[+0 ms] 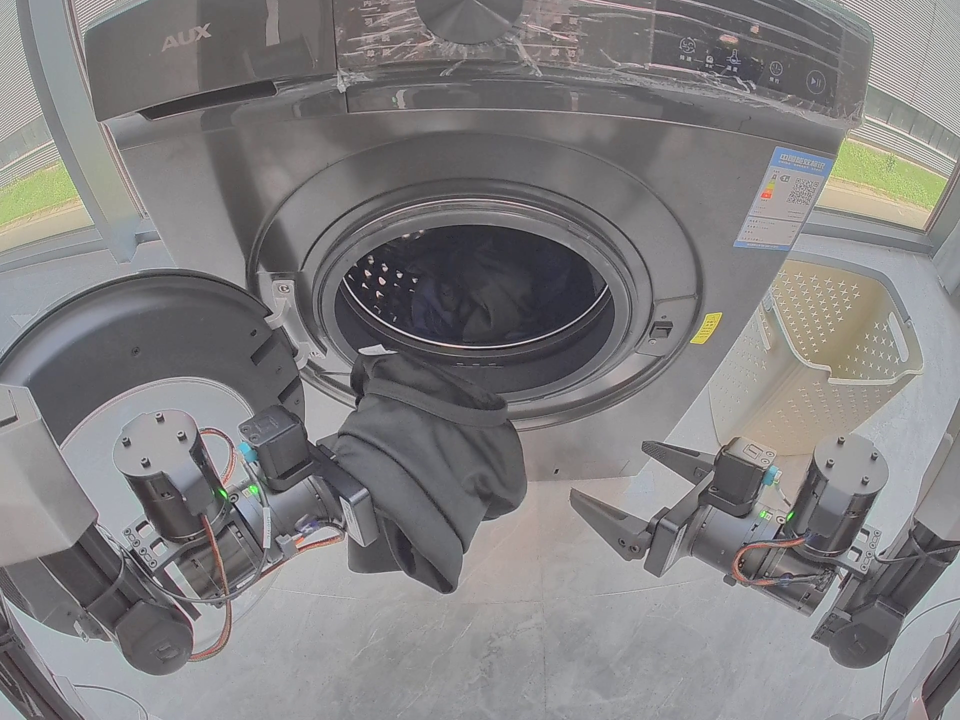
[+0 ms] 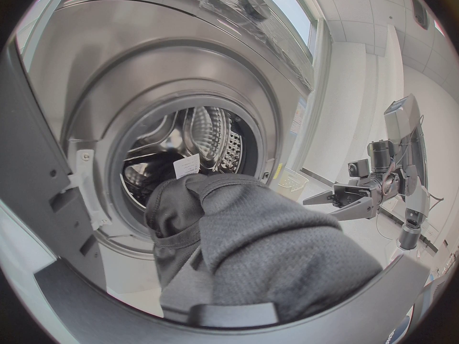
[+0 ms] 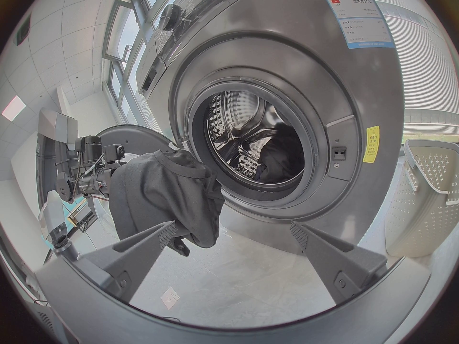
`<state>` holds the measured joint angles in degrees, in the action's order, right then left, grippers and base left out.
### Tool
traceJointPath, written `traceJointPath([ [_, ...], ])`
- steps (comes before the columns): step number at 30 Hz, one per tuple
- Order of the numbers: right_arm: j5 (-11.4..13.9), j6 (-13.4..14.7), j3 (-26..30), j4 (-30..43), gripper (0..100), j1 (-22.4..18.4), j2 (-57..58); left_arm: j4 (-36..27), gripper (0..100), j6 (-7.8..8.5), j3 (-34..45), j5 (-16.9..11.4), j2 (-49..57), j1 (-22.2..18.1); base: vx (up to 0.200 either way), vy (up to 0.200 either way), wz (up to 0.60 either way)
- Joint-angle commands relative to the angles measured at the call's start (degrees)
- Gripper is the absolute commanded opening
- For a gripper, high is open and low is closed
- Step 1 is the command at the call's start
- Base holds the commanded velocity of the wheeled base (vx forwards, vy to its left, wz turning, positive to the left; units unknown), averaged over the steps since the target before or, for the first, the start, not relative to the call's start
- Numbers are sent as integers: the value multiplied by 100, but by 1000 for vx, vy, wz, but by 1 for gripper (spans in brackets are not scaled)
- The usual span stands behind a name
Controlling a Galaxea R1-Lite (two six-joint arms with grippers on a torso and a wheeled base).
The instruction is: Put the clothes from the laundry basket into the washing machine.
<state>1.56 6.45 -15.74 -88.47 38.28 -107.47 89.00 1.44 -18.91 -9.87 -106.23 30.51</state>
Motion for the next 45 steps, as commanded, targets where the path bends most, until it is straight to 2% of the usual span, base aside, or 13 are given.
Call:
traceJointPath([
  [1,2,6,9,-4,100,4,-11,12,0,-3,19,-6,-21,34,0,0,0],
  [8,2,23,9,-4,100,48,-11,3,0,-3,-34,-6,-82,-10,0,0,0],
  [20,2,23,27,-4,100,92,-11,12,0,6,-183,12,-153,-72,200,0,0],
  [30,-7,23,238,-4,100,400,51,12,0,-12,-394,12,-399,16,0,0,0],
  [32,-7,23,255,-13,100,461,86,12,0,-82,-456,21,-504,60,0,0,0],
  [36,-7,23,255,-13,100,470,112,12,0,-100,-473,21,-768,262,0,0,0],
  [38,-7,23,247,-13,100,470,112,12,0,-302,-676,-23,-1005,499,0,0,0],
  [40,-7,23,247,-13,100,470,112,12,0,-372,-825,-23,-1102,552,0,0,0],
  [41,-7,23,255,-13,100,479,104,3,0,-460,-1282,12,-1365,579,0,0,0],
  [44,-7,23,255,-13,100,505,104,-6,0,-495,-1853,38,-1691,508,0,0,0],
  [45,-15,23,255,-13,100,505,112,-15,0,-522,-2390,47,-1981,394,0,0,0],
])
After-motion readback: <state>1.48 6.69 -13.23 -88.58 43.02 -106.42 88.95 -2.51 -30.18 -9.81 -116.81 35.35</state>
